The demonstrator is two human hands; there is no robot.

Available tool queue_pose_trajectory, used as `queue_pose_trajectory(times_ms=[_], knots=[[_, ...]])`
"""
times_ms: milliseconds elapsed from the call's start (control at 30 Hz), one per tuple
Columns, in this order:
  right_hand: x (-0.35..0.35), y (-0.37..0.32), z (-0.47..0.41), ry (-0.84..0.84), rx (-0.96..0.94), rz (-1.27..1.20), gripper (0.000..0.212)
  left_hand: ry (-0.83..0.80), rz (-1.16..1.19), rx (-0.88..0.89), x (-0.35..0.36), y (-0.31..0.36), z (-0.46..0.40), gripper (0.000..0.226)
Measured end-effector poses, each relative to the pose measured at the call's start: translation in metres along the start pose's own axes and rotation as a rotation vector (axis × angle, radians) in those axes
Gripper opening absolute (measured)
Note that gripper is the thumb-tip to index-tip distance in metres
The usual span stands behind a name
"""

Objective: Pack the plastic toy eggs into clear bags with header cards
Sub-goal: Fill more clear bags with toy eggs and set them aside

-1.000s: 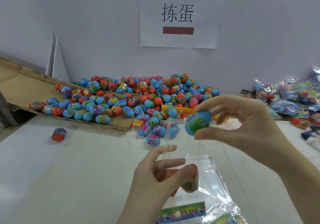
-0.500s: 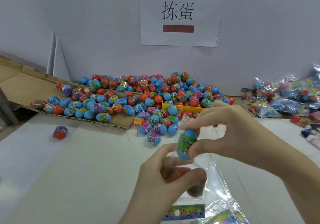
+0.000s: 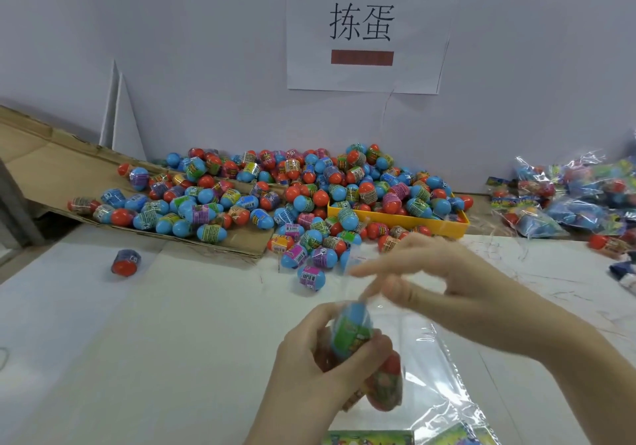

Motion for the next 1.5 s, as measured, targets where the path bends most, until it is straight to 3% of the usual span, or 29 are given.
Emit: queue_pose_trajectory(times_ms=[67, 133, 200, 267, 467, 533, 767, 933, 1000, 1067, 1233, 1367, 1500], knots=[[-0.029, 0.019, -0.009, 0.341, -0.061, -0.257, 0.022, 0.008, 0.035, -0.017, -0.004, -0.003, 0.002, 0.053], [-0.039, 0.061, -0.024, 0.559, 0.08, -0.252, 0.016, 0.003, 0.043, -0.027, -0.006, -0.007, 0.005, 0.051], [-0.02, 0.098, -0.048, 0.446, 0.293, 0.007, 0.019, -0.007, 0.077, -0.03, -0.008, -0.008, 0.006, 0.042], [0.006, 0.13, -0.065, 0.294, 0.383, 0.18, 0.031, -0.004, 0.095, -0.042, -0.012, -0.01, 0.006, 0.037], [0.021, 0.151, -0.076, 0.3, 0.376, 0.269, 0.028, -0.006, 0.199, -0.074, -0.022, -0.021, 0.002, 0.037], [0.023, 0.154, -0.073, 0.294, 0.377, 0.218, 0.025, 0.01, 0.211, -0.067, -0.025, -0.024, 0.001, 0.035], [0.004, 0.138, -0.039, 0.406, 0.278, -0.112, 0.042, 0.061, 0.266, -0.092, -0.03, -0.028, -0.001, 0.036], [-0.024, 0.063, -0.005, 0.415, 0.008, -0.318, 0.032, 0.03, 0.223, -0.055, -0.022, -0.02, 0.0, 0.036], [-0.034, 0.028, 0.007, 0.38, -0.143, -0.42, 0.038, 0.012, 0.166, -0.049, -0.018, -0.016, 0.001, 0.038], [-0.037, -0.001, 0.013, 0.309, -0.212, -0.337, 0.043, 0.005, 0.117, -0.039, -0.014, -0.011, 0.002, 0.036], [-0.033, -0.031, 0.006, 0.222, -0.109, 0.164, 0.039, -0.057, 0.034, 0.017, -0.004, 0.003, 0.004, 0.035], [-0.025, -0.024, -0.002, 0.06, -0.001, 0.237, 0.035, -0.119, 0.01, 0.062, 0.001, 0.011, 0.007, 0.048], [-0.011, -0.015, -0.001, -0.101, 0.025, 0.268, 0.03, -0.159, 0.01, 0.065, 0.003, 0.014, 0.008, 0.035]])
Point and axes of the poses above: each hand's wrist, its own z-axis away from the middle knuckle, its own x-axis out of the palm, y = z × x, the point moved 9 cm from there along -z, towards the middle knuckle, and after that the axes turned 6 degrees about -y, right-handed, at the moved point
